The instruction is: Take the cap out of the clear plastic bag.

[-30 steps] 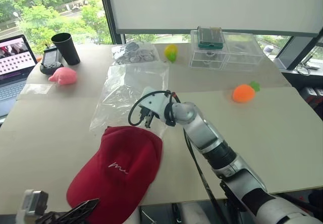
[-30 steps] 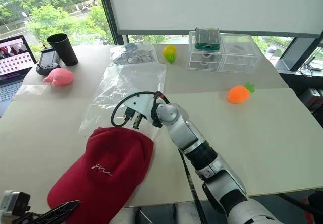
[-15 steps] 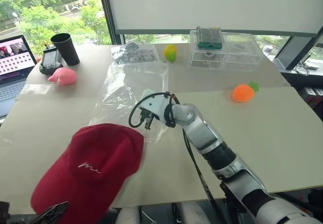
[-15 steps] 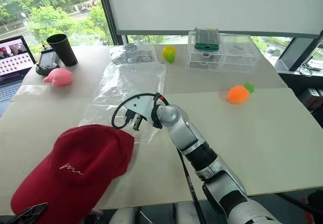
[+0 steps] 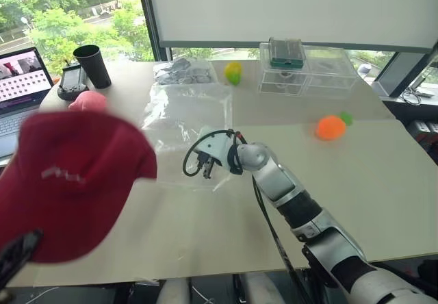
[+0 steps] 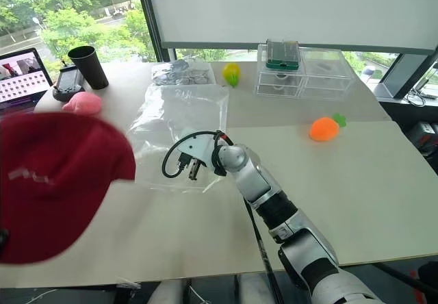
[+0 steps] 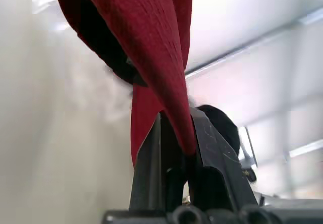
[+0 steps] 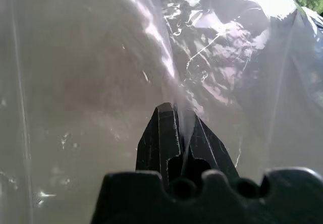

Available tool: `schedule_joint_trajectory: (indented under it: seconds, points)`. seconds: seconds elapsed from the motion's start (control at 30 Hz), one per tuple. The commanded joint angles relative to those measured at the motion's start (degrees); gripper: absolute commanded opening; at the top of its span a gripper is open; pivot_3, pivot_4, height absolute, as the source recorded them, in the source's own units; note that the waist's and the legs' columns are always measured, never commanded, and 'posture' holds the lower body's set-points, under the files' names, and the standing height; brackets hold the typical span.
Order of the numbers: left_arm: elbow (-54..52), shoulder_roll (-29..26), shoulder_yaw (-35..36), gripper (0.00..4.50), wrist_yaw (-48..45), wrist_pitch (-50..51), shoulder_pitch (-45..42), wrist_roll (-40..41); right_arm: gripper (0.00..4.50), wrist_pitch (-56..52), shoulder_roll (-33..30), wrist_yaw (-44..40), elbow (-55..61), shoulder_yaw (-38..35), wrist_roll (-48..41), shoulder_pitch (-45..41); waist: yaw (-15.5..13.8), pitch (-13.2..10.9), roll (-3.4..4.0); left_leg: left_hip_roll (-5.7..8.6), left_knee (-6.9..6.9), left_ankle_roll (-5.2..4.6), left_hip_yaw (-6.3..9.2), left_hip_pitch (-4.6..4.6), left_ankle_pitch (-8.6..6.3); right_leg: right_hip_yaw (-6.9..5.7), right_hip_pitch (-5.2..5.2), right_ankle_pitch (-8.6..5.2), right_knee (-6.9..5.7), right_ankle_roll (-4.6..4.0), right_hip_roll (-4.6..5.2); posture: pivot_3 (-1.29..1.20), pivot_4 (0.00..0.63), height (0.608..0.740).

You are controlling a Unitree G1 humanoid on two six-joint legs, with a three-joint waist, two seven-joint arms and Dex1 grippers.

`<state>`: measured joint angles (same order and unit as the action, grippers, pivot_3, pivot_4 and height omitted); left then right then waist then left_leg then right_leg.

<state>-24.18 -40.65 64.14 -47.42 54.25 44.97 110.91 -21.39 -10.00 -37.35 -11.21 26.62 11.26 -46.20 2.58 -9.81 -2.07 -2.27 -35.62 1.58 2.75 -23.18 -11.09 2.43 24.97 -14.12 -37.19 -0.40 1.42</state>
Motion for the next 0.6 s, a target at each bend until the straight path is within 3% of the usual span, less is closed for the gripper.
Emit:
schedule_joint_trajectory:
  seconds: [0.03, 0.17, 0.37, 0.47, 0.6]
  points:
    - [0.5, -2.3, -3.1, 0.02, 9.8, -4.4, -15.3, 2.1, 0.0, 1.6, 0.2, 0.1, 0.9, -0.2, 0.6, -0.8, -0.2, 0.0, 0.02, 0.01, -0.1, 0.0, 0.04, -0.02, 0.0, -0.03, -0.05, 0.03, -0.02, 0.05, -0.01, 0.0, 0.15, 0.74]
    - [2.2, -0.9, -13.0, 0.02, 25.0, -7.8, -37.8, 2.1, 0.0, 0.7, -0.1, 0.2, 1.9, -0.5, 1.1, -0.4, -0.1, 0.0, -0.13, 0.01, -0.32, 0.0, -0.01, -0.03, 0.0, 0.02, -0.2, 0.23, 0.06, 0.25, -0.04, 0.0, 0.15, 0.74]
    - [10.1, 7.0, -30.6, 0.02, 52.6, -15.2, -60.9, 1.8, 0.0, -1.7, -1.4, 0.1, 5.2, -0.8, 2.0, 0.8, -0.7, 0.0, -0.2, 0.08, -0.42, 0.01, 0.07, 0.1, 0.0, 0.03, -0.51, 0.6, 0.11, -0.06, 0.02, 0.0, 0.15, 0.74]
    - [16.8, 11.8, -36.9, 0.02, 60.7, -17.4, -65.4, -0.6, 0.0, -3.3, -2.2, 0.0, 7.3, -1.0, 2.4, 1.2, -1.4, 0.0, -0.2, 0.15, -0.47, 0.01, 0.08, 0.12, 0.0, 0.03, -0.58, 0.63, 0.1, -0.02, 0.05, 0.0, 0.15, 0.74]
    - [20.1, 15.4, -41.0, 0.02, 64.5, -16.2, -63.6, -3.6, 0.0, -5.8, -3.0, 0.2, 10.1, -1.2, 2.8, 1.9, -0.9, 0.0, -0.21, 0.22, -0.44, 0.01, 0.03, 0.12, 0.0, 0.11, -0.55, 0.66, 0.1, 0.03, 0.1, 0.0, 0.15, 0.74]
